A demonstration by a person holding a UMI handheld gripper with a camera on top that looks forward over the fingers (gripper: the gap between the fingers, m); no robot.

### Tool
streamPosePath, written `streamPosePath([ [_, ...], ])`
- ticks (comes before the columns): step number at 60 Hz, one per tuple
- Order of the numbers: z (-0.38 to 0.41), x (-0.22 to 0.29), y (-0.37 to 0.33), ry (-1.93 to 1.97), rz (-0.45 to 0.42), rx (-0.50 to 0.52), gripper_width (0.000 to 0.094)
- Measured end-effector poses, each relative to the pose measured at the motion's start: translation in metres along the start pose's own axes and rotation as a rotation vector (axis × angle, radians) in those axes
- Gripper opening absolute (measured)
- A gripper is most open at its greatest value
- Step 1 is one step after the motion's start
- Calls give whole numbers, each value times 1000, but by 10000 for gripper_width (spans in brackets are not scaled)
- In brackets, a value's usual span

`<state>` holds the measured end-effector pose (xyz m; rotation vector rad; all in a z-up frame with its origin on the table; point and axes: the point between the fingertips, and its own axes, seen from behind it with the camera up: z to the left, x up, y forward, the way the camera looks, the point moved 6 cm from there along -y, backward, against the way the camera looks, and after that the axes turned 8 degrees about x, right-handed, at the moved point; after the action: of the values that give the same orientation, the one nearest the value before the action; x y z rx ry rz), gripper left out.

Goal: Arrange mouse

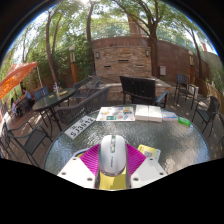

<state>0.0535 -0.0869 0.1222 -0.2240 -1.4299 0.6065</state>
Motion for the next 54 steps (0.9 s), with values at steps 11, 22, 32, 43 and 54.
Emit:
streamPosePath([
  [11, 18, -72, 44, -2, 187, 12, 483],
  [22, 26, -65, 16, -50, 162, -23, 843],
  [32, 47, -23, -57, -77, 144, -61, 855],
  [43, 77, -4, -136, -82, 153, -96, 865],
  [54, 95, -5, -175, -95, 146, -113, 860],
])
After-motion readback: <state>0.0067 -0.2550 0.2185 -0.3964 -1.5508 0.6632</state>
